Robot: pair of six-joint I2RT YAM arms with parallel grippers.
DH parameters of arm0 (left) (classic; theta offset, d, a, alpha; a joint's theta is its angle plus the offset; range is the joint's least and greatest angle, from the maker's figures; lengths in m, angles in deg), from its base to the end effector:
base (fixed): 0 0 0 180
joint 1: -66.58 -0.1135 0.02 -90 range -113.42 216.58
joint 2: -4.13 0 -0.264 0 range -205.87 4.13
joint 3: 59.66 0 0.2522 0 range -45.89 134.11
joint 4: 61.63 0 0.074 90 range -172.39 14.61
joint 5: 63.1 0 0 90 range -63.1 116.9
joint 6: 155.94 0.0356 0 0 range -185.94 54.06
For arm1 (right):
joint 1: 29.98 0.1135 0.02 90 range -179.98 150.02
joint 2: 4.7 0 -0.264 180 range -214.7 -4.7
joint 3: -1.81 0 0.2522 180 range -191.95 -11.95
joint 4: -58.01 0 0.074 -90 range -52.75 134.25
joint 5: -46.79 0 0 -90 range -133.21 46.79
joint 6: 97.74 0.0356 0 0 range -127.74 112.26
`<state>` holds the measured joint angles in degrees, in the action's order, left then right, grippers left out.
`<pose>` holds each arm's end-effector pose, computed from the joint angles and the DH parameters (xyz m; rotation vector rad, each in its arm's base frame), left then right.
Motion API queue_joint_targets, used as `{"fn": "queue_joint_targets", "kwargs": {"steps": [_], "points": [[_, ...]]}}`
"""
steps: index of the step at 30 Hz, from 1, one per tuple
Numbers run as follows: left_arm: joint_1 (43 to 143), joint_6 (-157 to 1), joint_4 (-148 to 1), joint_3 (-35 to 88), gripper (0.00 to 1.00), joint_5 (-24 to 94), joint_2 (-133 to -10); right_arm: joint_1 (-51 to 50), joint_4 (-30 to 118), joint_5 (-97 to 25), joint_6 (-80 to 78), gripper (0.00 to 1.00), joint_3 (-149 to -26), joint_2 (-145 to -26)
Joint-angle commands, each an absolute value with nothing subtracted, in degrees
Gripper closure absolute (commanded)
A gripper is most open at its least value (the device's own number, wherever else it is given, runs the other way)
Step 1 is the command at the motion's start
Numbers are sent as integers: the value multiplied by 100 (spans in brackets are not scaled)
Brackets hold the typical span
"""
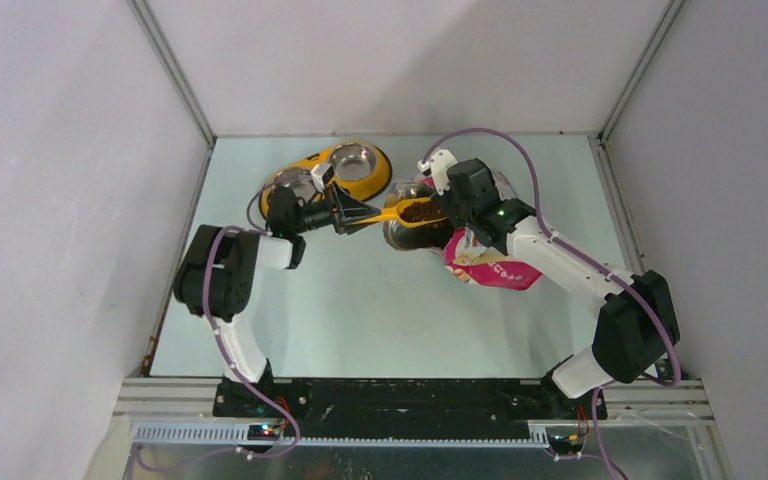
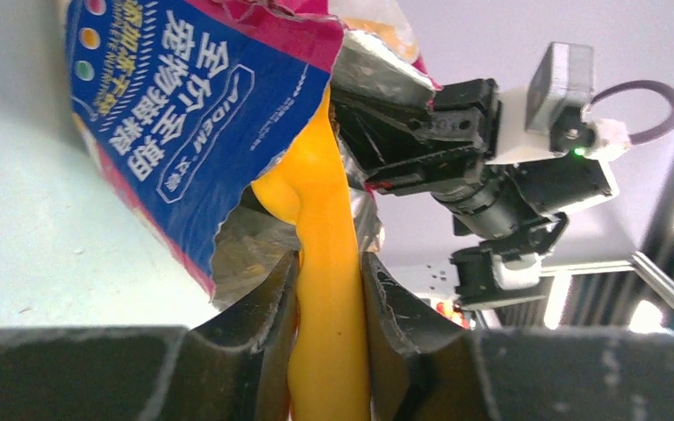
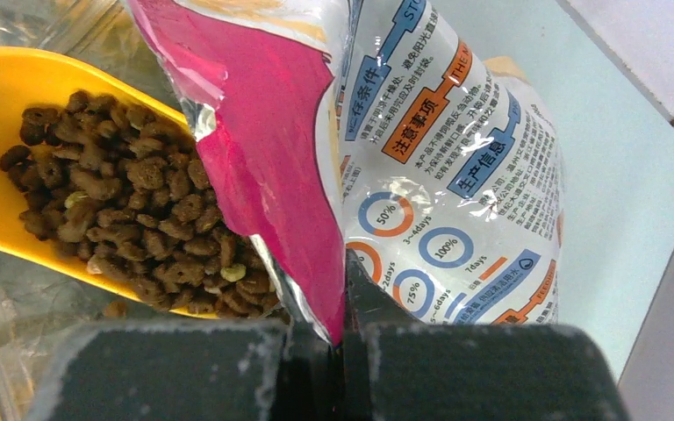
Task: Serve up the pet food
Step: Collect the pet food from the pet food bag.
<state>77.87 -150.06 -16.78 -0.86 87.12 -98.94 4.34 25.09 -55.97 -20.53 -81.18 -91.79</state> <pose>0.3391 -0.0992 0.1955 -0.2133 2.0121 -1.9859 0.2893 0.1880 0.2937 -0.7652 2.0612 -0.0368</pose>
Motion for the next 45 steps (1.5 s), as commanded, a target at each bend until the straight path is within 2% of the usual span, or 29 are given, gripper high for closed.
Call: {"fn": "queue_joint_targets", "kwargs": {"steps": [1,4,10,13,15,18,20,36,45], "points": [[7782,-16940,1425,-22,100,8908,-10514,292,2611,-5990,-2245,100,-8037,-9074],[7791,-16506,1005,-140,100,8802,-10451,290,2628,-6022,-2265,100,-8036,-9051],[7809,-14772,-1576,-258,100,8569,-9932,311,2632,-6025,-2285,100,-8033,-9060],[7811,-14160,-2270,-265,100,8524,-9657,316,2627,-6035,-2290,100,-8036,-9037],[7796,-14352,-2100,-264,100,8633,-9655,315,2623,-6039,-2294,100,-8033,-9026],[7656,-15118,-875,-318,100,8777,-9817,282,2623,-6043,-2294,100,-8041,-9018],[7569,-15401,-588,-344,100,8778,-9864,263,2615,-6052,-2281,100,-8042,-8998],[7266,-15210,-975,-595,100,8656,-9616,238,2655,-6187,-2311,100,-8039,-9100],[7270,-15449,-672,-642,100,8588,-9743,366,2615,-5963,-2270,100,-8033,-9173]]}}
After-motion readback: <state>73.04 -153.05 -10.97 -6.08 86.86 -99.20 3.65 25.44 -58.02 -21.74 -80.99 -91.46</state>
